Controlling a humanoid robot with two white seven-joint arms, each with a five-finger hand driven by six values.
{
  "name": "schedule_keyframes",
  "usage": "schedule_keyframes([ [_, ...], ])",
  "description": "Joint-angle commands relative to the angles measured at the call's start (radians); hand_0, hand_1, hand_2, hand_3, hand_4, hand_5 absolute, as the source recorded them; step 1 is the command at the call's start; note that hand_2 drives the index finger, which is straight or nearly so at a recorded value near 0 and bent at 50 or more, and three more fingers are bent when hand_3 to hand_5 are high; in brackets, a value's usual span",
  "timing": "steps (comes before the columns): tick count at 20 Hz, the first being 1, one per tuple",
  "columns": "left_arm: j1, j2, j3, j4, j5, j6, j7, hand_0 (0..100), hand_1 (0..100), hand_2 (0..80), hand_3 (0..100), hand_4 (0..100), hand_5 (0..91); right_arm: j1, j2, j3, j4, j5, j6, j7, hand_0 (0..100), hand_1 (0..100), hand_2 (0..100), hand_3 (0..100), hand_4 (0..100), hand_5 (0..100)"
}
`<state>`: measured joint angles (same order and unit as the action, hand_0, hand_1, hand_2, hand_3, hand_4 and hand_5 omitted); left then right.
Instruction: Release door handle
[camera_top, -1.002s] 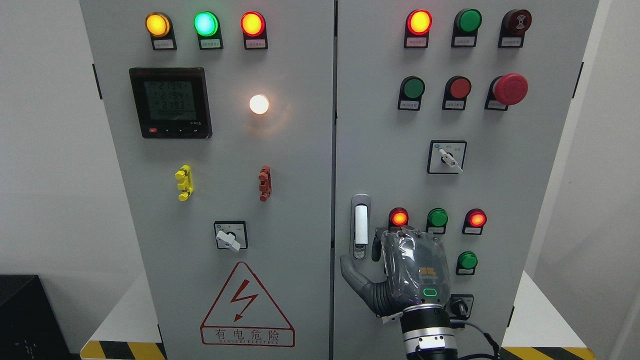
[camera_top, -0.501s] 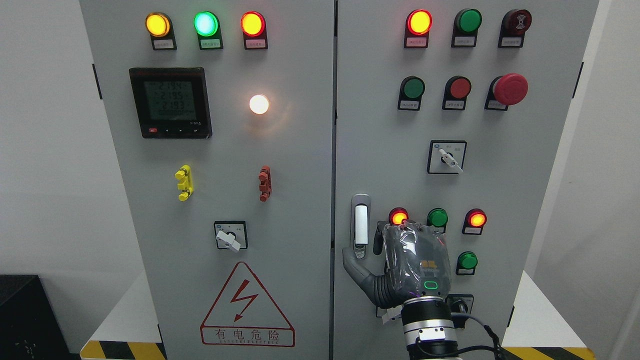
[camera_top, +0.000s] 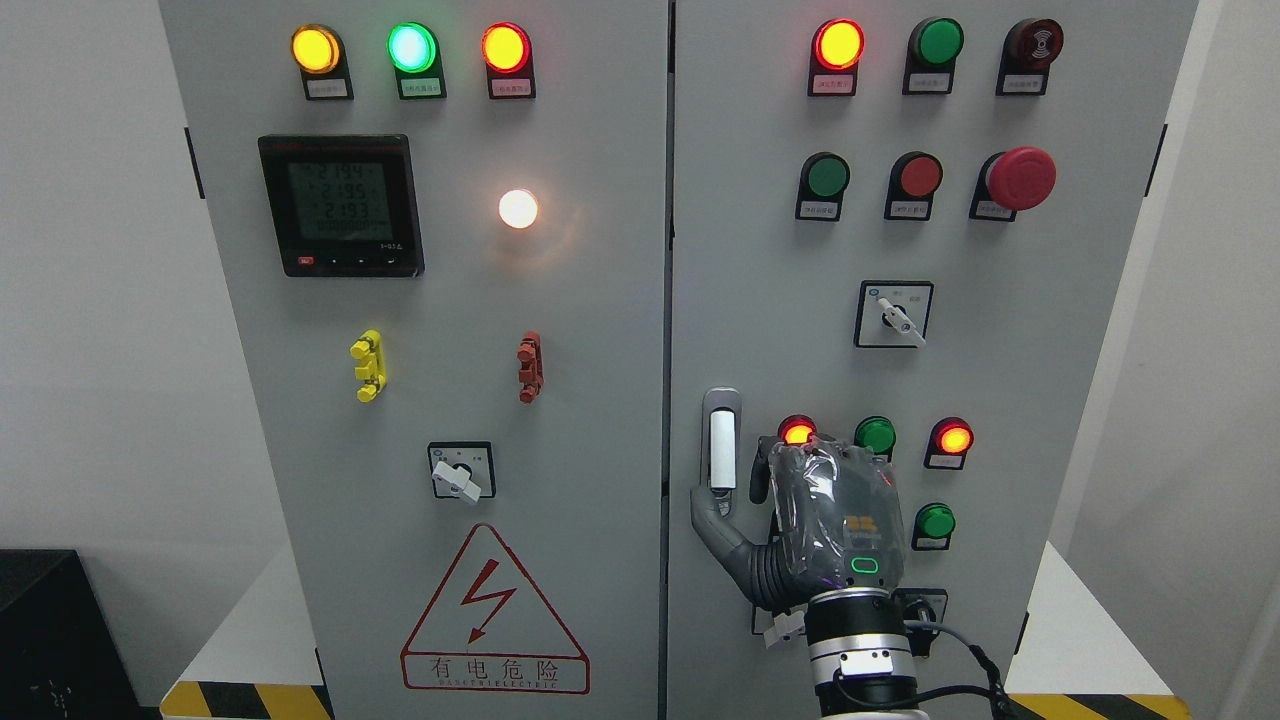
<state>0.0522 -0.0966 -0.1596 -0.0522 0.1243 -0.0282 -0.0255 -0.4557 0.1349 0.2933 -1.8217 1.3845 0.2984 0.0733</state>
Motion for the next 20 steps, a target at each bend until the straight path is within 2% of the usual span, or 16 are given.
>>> schedule_keyframes([
  [1, 0.0, 0.0, 0.0, 0.0, 0.0, -0.001, -0.001, 0, 0, 4.3, 11, 0, 0.0, 0.0, 0.0, -0.003, 0.007, -0.001, 0.002, -0.001, 26, 36, 74, 100, 76, 71],
  [20, 0.0, 0.0, 0.0, 0.0, 0.0, -0.001, -0.001, 0, 0, 4.5, 11, 0, 0.0, -0.001, 0.0, -0.016, 0.01, -0.01, 0.013, -0.001, 37, 37, 74, 100, 76, 72],
])
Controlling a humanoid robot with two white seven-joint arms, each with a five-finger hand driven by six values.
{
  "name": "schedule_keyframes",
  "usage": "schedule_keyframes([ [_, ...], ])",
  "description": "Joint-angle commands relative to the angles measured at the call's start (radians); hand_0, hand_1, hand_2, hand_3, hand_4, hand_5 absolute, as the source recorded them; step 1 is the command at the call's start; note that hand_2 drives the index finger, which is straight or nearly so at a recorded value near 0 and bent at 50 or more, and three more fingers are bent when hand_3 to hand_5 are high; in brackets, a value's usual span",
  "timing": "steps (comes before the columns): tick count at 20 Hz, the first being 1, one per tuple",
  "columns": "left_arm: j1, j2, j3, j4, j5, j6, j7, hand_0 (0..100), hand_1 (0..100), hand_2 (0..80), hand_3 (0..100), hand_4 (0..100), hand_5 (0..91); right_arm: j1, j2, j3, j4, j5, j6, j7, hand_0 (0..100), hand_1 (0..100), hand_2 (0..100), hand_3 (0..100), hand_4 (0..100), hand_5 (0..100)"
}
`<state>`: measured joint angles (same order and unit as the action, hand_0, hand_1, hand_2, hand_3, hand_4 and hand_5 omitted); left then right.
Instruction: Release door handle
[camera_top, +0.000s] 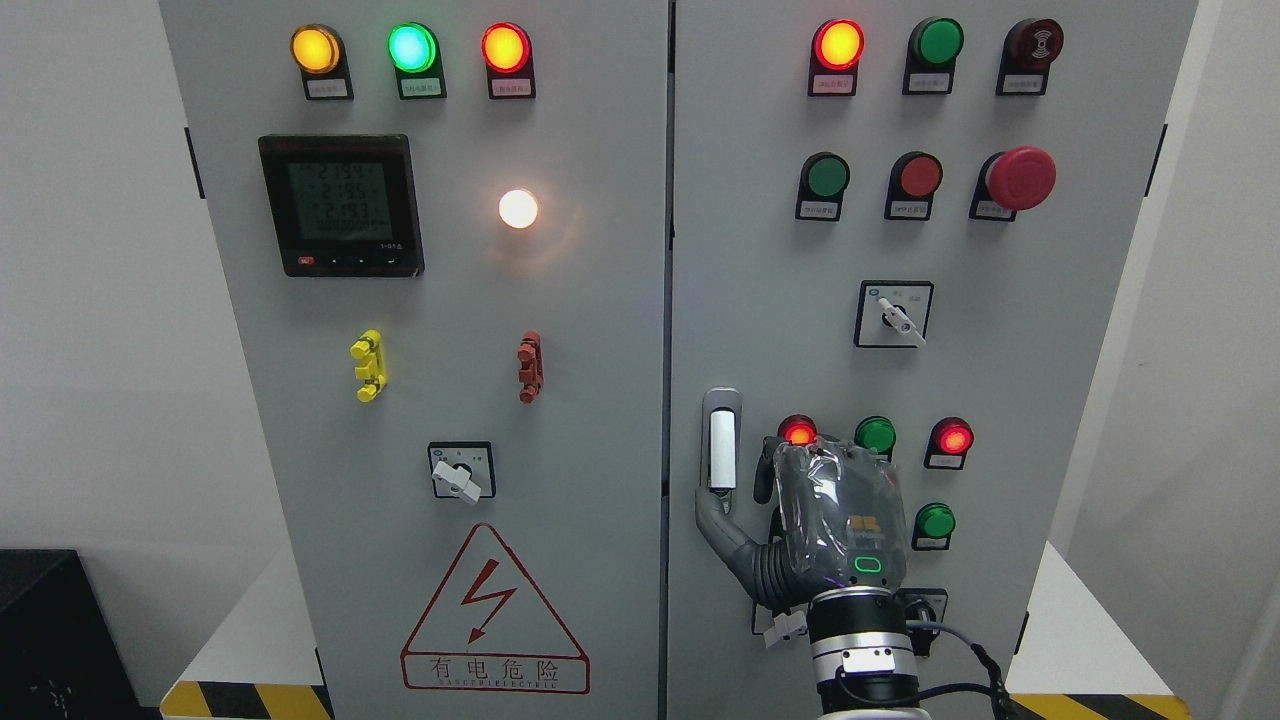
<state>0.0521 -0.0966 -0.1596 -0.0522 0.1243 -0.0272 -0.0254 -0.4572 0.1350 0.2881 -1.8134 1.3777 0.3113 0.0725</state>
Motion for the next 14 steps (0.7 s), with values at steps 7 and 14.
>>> schedule_keyframes([
  [7, 0.0, 0.0, 0.0, 0.0, 0.0, 0.0, -0.001, 0, 0, 4.4, 10, 1, 0.0, 0.0, 0.0, -0.015, 0.0, -0.003, 0.0, 0.0, 39, 37, 74, 100, 76, 72],
  [14, 0.0, 0.0, 0.0, 0.0, 0.0, -0.002, -0.001, 0, 0, 4.5, 10, 1, 0.0, 0.0, 0.0, -0.024, -0.006, -0.005, 0.0, 0.0, 40, 36, 74, 100, 76, 72],
])
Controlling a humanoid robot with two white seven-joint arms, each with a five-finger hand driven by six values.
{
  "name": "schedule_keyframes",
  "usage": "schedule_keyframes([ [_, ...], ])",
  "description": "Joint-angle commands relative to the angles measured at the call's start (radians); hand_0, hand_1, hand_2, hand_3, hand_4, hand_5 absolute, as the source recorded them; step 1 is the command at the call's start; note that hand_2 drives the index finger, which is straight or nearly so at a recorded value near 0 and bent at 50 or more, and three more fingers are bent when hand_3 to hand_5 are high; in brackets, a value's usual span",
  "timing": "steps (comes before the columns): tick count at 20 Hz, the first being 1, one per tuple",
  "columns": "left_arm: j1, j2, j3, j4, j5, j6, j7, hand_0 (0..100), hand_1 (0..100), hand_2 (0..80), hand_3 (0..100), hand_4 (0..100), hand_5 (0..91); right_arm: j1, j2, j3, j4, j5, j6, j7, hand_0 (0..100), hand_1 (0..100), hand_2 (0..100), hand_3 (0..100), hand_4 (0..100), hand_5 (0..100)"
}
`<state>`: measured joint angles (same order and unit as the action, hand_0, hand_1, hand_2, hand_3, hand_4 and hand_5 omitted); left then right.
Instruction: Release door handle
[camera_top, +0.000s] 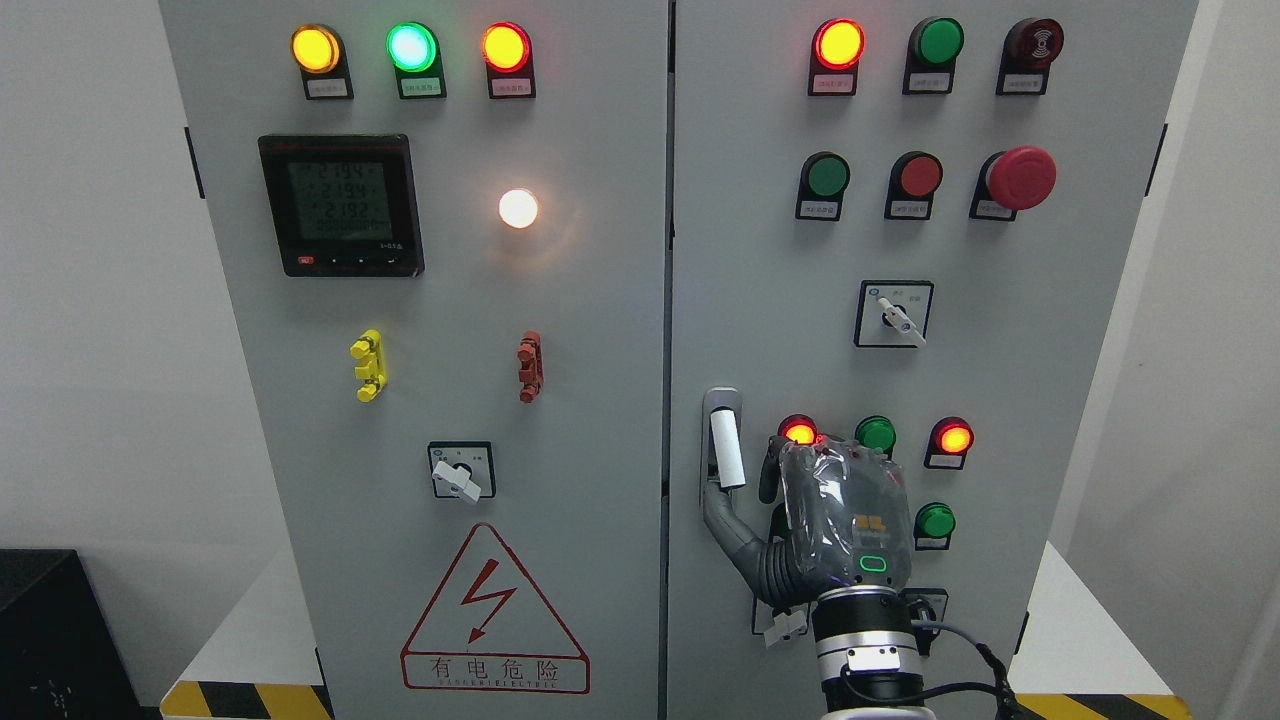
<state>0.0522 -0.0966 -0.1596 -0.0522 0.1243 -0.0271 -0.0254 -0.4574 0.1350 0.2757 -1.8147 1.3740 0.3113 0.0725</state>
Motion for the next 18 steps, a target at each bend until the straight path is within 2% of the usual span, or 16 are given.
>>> schedule_keyframes([
  [1, 0.0, 0.0, 0.0, 0.0, 0.0, -0.001, -0.001, 0, 0, 4.5, 10, 1, 0.0, 0.002, 0.002, -0.013, -0.003, -0.001, 0.0, 0.0, 40, 36, 74, 100, 76, 72],
  [18, 0.0, 0.0, 0.0, 0.0, 0.0, -0.001, -0.001, 0, 0, 4.4, 10, 0, 0.0, 0.003, 0.002, -0.032, -0.005, -0.001, 0.002, -0.01, 43, 37, 73, 100, 76, 72],
])
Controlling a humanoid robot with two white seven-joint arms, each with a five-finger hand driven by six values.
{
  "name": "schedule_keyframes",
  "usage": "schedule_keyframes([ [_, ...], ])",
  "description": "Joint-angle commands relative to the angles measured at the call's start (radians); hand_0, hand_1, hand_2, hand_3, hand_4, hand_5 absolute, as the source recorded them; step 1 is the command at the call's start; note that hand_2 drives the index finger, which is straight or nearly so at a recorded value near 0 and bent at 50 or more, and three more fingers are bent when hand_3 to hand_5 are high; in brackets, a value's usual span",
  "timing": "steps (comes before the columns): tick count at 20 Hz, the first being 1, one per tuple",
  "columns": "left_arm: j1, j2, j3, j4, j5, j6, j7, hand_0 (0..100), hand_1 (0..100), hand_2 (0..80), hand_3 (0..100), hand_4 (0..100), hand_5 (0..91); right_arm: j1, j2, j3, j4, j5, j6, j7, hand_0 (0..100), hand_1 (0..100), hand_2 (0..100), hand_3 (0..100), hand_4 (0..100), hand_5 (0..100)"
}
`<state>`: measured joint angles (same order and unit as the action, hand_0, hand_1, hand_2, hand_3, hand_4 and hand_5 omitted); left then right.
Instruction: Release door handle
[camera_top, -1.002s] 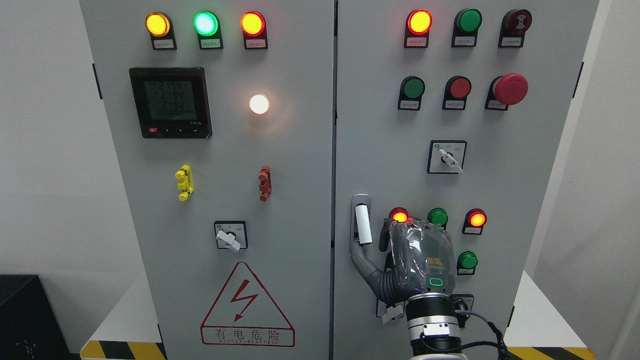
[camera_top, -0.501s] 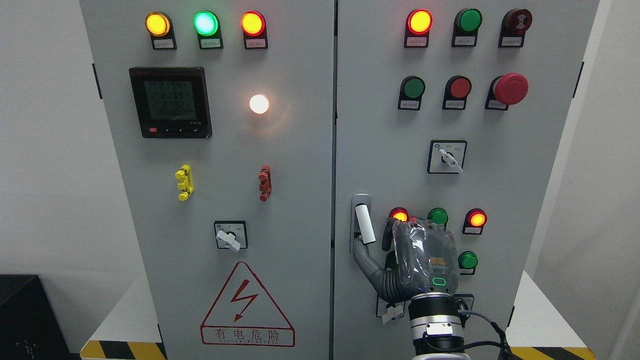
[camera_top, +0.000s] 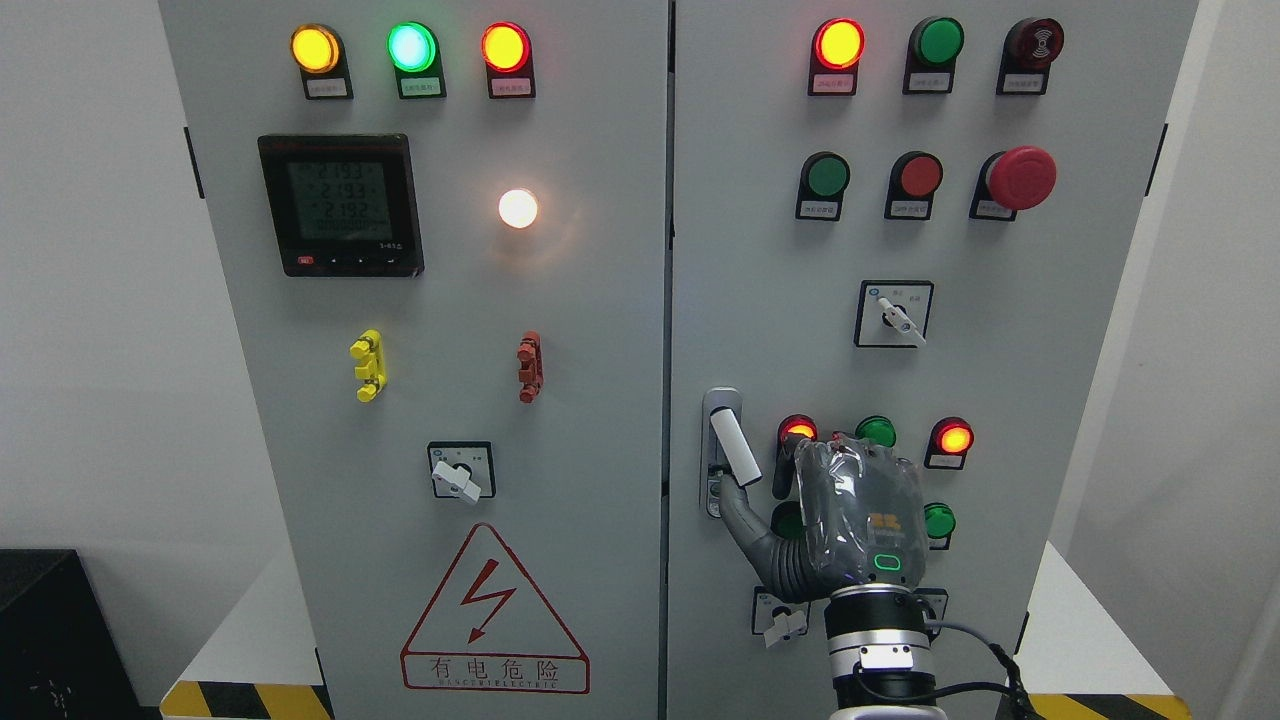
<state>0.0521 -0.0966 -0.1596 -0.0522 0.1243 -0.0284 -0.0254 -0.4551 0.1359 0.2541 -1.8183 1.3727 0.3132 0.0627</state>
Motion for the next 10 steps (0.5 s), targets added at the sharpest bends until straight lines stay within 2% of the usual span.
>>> schedule_keyframes([
  [1, 0.0, 0.0, 0.0, 0.0, 0.0, 0.001, -0.001, 0, 0, 4.5, 10, 0, 0.0, 0.001, 0.001, -0.01, -0.001, 0.0, 0.0, 0.0, 43, 37, 73, 100, 76, 72],
  [10, 0.0, 0.0, 0.0, 0.0, 0.0, 0.001, -0.001, 0, 0, 4.5, 11, 1, 0.0, 0.001, 0.004, -0.022, -0.001, 0.0, 0.0, 0.0, 42, 40, 73, 100, 76, 72],
])
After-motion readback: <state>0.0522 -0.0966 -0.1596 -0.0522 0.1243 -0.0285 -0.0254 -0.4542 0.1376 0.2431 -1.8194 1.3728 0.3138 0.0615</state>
